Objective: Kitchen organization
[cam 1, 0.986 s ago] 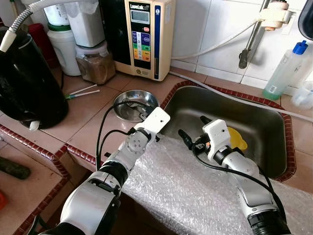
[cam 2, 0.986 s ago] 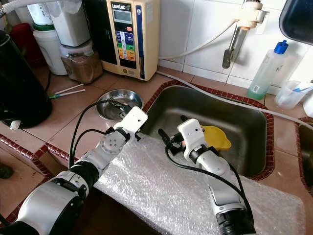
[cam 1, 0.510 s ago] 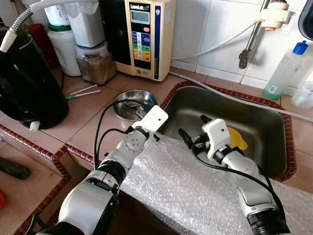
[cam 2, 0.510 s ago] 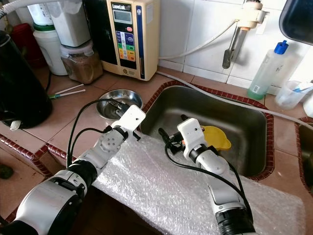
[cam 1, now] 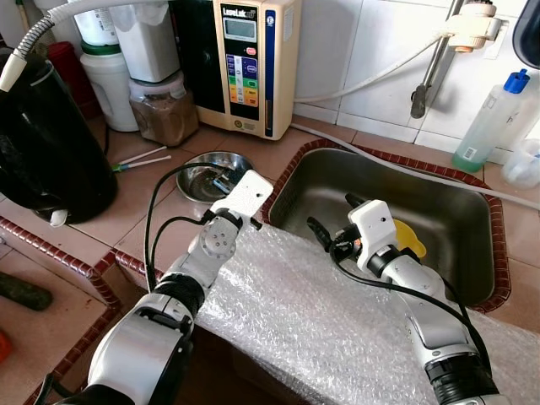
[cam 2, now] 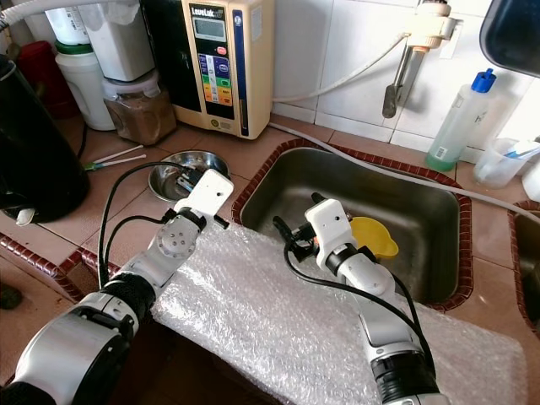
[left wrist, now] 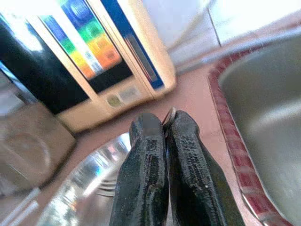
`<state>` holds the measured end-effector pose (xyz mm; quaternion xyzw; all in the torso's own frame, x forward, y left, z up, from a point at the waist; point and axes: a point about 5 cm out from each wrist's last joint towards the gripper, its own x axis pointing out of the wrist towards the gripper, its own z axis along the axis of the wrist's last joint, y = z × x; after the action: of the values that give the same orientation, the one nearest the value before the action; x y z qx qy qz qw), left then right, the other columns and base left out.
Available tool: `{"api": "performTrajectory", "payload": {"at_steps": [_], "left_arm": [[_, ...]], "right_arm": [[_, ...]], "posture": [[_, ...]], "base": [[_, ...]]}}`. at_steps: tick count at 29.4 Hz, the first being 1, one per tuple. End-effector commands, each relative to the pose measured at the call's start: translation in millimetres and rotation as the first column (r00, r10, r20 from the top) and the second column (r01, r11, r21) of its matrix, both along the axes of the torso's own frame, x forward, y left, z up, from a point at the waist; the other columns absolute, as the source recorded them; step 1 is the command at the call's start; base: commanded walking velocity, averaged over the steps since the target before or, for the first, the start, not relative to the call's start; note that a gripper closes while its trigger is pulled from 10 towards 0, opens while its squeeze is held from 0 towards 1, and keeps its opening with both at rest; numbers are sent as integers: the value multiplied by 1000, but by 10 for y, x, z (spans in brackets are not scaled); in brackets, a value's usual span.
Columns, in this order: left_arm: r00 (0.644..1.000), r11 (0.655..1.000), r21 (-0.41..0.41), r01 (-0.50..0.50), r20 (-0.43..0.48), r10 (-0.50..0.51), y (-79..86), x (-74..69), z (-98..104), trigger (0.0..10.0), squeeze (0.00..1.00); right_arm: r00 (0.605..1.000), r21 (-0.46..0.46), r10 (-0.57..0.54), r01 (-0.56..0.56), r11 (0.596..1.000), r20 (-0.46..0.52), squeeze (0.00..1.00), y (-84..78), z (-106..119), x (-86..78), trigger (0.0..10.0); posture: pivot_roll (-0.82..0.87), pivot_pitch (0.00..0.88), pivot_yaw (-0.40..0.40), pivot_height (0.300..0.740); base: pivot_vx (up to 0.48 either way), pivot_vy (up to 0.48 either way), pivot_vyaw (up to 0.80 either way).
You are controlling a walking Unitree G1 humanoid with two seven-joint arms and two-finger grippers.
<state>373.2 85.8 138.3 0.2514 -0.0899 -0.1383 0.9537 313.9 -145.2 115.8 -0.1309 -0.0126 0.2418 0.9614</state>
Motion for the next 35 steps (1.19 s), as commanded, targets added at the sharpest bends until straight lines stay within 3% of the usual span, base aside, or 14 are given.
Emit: {"api": "performTrajectory", "payload": {"at_steps": [1, 6, 8, 10, 16, 20, 27, 29, 32, 33, 35], "left_arm": [[999, 999, -37, -13, 42, 14, 32, 3, 81, 0, 0], [978, 992, -101, -79, 186, 96, 206, 22, 377, 0, 0], [974, 988, -125, -87, 198, 111, 247, 24, 426, 0, 0], [963, 976, -180, -119, 217, 157, 402, 24, 559, 0, 0], [955, 977, -162, -138, 241, 174, 514, -20, 600, 0, 0], [970, 959, -276, -69, 206, 129, 591, -140, 634, 0, 0], [986, 911, -408, 58, 165, 11, 471, -210, 744, 0, 0], [981, 880, -446, 165, 168, -99, 289, -249, 834, 0, 0], [975, 878, -436, 199, 174, -135, 212, -275, 892, 0, 0], [972, 878, -427, 215, 185, -148, 179, -282, 931, 0, 0], [967, 878, -416, 235, 196, -166, 144, -293, 978, 0, 0]], "right_arm": [[1000, -7, -2, 2, 1000, 22, 1000, -2, 51, 39, 10000], [1000, -10, -1, 2, 1000, 21, 1000, 19, 37, 66, 10000], [1000, -14, 0, 0, 1000, 23, 1000, 24, 38, 74, 10000], [1000, -18, 3, -3, 1000, 28, 1000, 43, 50, 100, 10000], [1000, -18, 4, -3, 1000, 31, 1000, 50, 51, 121, 10000], [999, -15, 6, -5, 1000, 37, 1000, 83, 52, 147, 10000], [999, -22, 7, -6, 1000, 48, 1000, 103, 51, 173, 10000], [998, -52, 46, -44, 998, 47, 1000, 142, 61, 190, 10000], [997, -68, 53, -48, 997, 64, 1000, 153, 85, 208, 10000], [996, -65, 42, -38, 997, 73, 894, 144, 107, 225, 10000], [996, -62, 31, -25, 998, 85, 855, 132, 131, 245, 10000]], "posture": [[1, 0, 30, 740], [18, 0, 18, 740], [23, 0, 14, 740], [35, 0, 8, 740], [56, 0, 1, 740], [70, 0, -5, 740], [80, 0, -12, 740], [78, 0, -12, 740], [74, 0, -13, 740], [74, 0, -13, 740], [73, 0, -13, 740]], "base": [[0, 0, 0], [0, 0, 0], [0, 0, 0], [0, 0, 0], [0, 0, 0], [0, 0, 0], [0, 0, 0], [0, 0, 0], [0, 0, 0], [0, 0, 0], [0, 0, 0]]}}
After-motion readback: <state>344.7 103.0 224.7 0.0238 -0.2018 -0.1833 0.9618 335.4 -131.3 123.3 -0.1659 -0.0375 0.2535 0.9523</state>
